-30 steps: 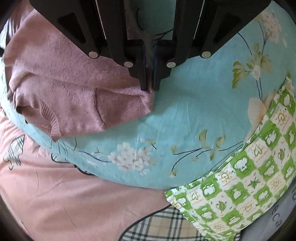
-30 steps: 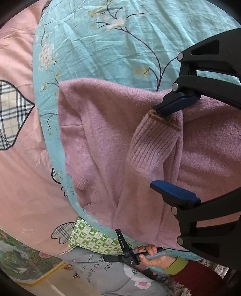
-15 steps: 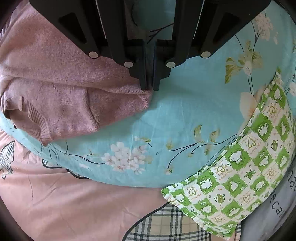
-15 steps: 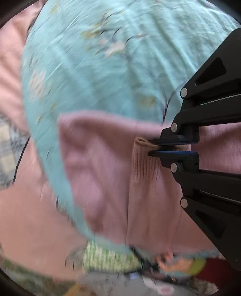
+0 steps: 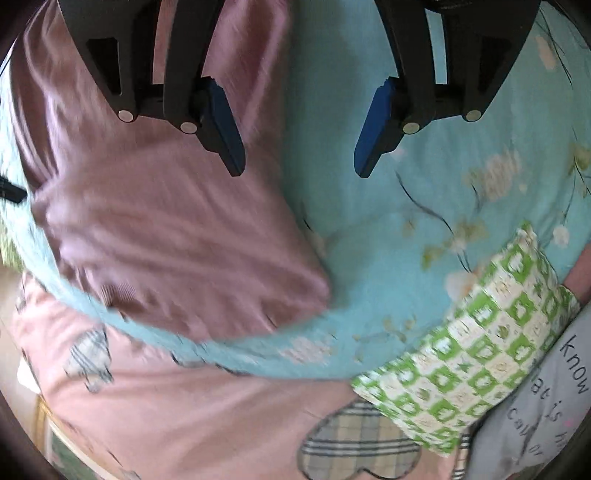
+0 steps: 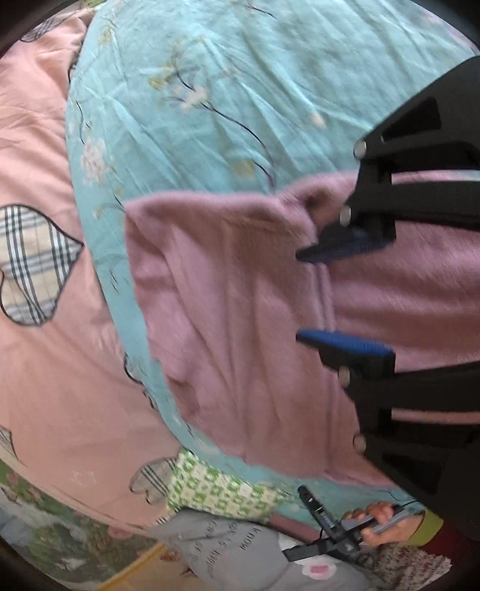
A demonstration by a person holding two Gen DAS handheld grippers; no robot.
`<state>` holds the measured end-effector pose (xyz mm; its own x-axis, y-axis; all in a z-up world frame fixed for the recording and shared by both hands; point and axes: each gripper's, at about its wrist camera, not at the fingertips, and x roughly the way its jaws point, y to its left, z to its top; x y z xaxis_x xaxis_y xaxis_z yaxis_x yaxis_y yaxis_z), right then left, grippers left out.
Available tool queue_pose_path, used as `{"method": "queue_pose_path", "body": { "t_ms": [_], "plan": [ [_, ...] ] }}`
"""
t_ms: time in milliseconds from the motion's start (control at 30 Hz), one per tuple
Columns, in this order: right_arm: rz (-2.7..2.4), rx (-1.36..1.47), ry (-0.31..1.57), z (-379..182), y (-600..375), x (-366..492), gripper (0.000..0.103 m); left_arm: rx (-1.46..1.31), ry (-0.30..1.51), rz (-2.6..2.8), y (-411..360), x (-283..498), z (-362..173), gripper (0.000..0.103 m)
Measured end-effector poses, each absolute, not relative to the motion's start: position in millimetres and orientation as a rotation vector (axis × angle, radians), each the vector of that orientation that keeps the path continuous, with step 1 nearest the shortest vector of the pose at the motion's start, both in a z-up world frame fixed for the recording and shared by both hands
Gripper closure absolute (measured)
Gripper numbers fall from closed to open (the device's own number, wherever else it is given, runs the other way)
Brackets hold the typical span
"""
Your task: Fold small clothes
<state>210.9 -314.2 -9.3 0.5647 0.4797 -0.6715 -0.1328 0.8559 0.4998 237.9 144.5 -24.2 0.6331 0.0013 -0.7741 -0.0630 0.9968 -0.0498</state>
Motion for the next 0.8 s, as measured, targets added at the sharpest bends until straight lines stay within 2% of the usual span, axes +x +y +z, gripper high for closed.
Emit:
{"method": "queue_pose_path", "body": {
  "t_ms": [167,200,233,267,333,567,800],
  "plan": [
    [0.430,0.472,0.942,-23,-289,196,0.061,0.100,0.938,0.128,108,242,-50,0.041],
    [0.433,0.483,0.944,-25,-286,193,0.061,0.113,0.943,0.168,108,242,-54,0.045],
    [0.439,0.501,0.946,-26,-284,189,0.061,0.104,0.947,0.193,111,242,-57,0.054],
    [0.444,0.516,0.947,-27,-283,184,0.061,0.061,0.951,0.198,118,242,-58,0.056],
    [0.444,0.521,0.946,-27,-281,174,0.061,-0.023,0.945,0.208,133,237,-56,0.067],
    [0.392,0.556,0.932,-29,-301,140,0.061,-0.203,0.952,0.158,157,204,-51,0.069],
    [0.341,0.582,0.916,-33,-325,105,0.057,-0.267,0.984,0.057,146,142,-45,0.068]
  ]
}}
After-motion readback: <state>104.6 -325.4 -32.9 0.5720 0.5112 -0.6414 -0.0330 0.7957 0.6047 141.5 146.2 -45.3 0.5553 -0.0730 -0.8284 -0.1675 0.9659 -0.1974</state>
